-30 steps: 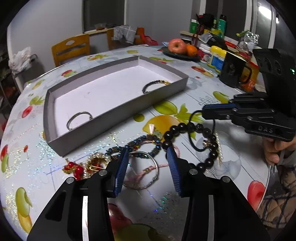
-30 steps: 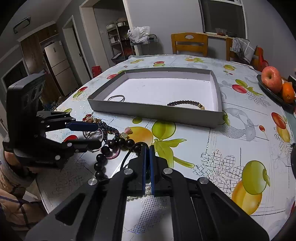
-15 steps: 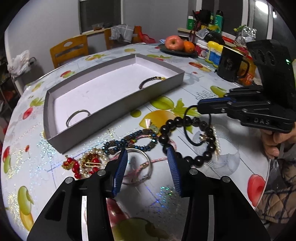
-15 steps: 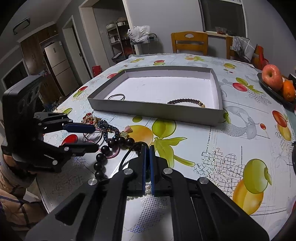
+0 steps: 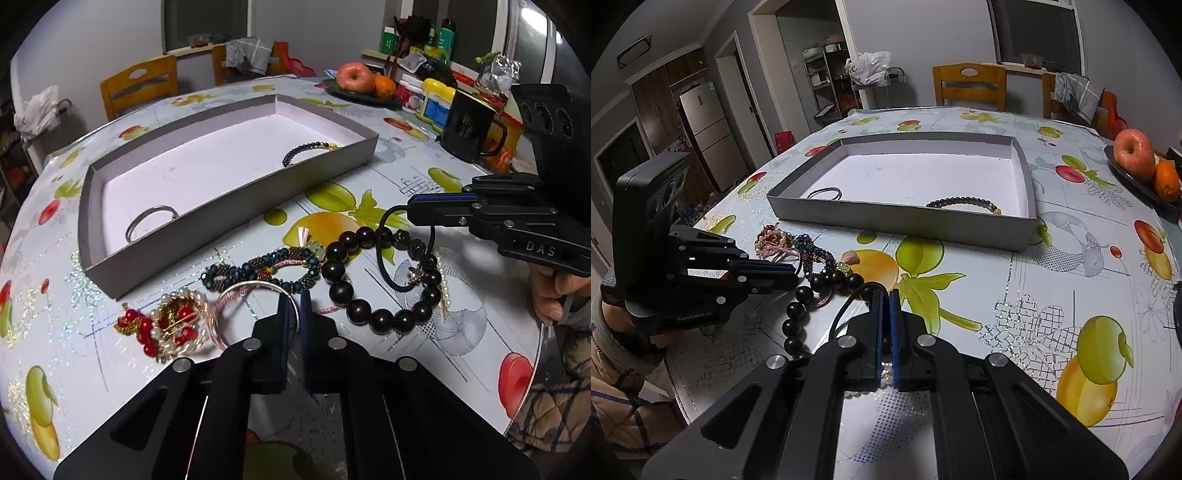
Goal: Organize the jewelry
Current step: 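Grasp another silver bangle with the left tool while the right tool grasps a black cord bracelet, then carry both bracelets over the gray box and open both tools, then move both open tools back to the jewelry pile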
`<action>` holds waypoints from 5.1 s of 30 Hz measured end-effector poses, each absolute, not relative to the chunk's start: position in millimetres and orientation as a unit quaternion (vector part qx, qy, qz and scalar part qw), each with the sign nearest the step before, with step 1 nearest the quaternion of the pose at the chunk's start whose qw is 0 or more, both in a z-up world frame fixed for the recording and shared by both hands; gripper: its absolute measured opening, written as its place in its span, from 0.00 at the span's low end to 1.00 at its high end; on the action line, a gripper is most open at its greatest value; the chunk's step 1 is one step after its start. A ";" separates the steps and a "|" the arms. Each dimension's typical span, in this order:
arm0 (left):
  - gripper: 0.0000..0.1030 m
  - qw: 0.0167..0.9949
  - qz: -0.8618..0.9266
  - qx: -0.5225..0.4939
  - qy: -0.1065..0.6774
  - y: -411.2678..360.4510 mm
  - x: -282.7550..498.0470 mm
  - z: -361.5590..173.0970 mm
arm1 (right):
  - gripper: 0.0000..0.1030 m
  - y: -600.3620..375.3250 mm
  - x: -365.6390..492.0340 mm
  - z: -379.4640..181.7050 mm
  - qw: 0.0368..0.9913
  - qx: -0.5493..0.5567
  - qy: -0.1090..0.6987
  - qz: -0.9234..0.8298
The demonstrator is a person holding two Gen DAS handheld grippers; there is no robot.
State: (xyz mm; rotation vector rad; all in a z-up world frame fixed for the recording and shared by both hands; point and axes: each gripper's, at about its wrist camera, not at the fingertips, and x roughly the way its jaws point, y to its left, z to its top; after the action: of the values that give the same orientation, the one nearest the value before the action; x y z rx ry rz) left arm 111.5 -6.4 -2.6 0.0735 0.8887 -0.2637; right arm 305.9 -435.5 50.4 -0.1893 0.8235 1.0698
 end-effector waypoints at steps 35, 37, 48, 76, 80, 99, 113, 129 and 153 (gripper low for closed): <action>0.04 0.933 -0.139 -0.007 0.332 38.2 80.6 73.5 | 0.03 -430.6 293.5 114.5 0.803 -0.086 0.316 0.498; 0.04 0.934 -0.136 -0.006 0.329 40.0 83.9 75.9 | 0.03 -429.0 296.6 119.4 0.806 -0.085 0.311 0.497; 0.04 0.941 -0.120 0.005 0.316 45.5 101.0 94.1 | 0.03 -409.0 319.5 148.0 0.817 -0.098 0.280 0.494; 0.04 0.937 -0.047 -0.010 0.347 60.5 206.0 53.5 | 0.03 -341.5 407.1 107.3 0.821 -0.076 0.320 0.466; 0.04 0.932 -0.040 -0.014 0.359 67.0 220.3 41.5 | 0.03 -326.6 421.5 89.5 0.816 -0.077 0.342 0.459; 0.09 0.910 -0.076 -0.039 0.407 70.9 252.4 14.6 | 0.09 -326.4 459.3 41.5 0.816 -0.078 0.412 0.399; 0.77 0.932 -0.048 -0.022 0.358 74.7 195.1 34.3 | 0.52 -367.3 428.4 67.7 0.835 -0.061 0.372 0.402; 0.78 0.935 -0.041 -0.029 0.352 82.4 107.3 28.7 | 0.65 -421.3 362.0 67.2 0.832 -0.092 0.359 0.412; 0.72 0.924 -0.092 0.011 0.370 15.3 88.3 15.6 | 0.68 -448.1 303.4 46.5 0.801 -0.117 0.388 0.441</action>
State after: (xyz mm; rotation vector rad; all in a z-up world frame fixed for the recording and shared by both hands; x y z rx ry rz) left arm 88.3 15.3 15.6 0.0235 0.7596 -0.1893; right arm 303.4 -448.1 46.5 -0.2510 0.8325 0.9446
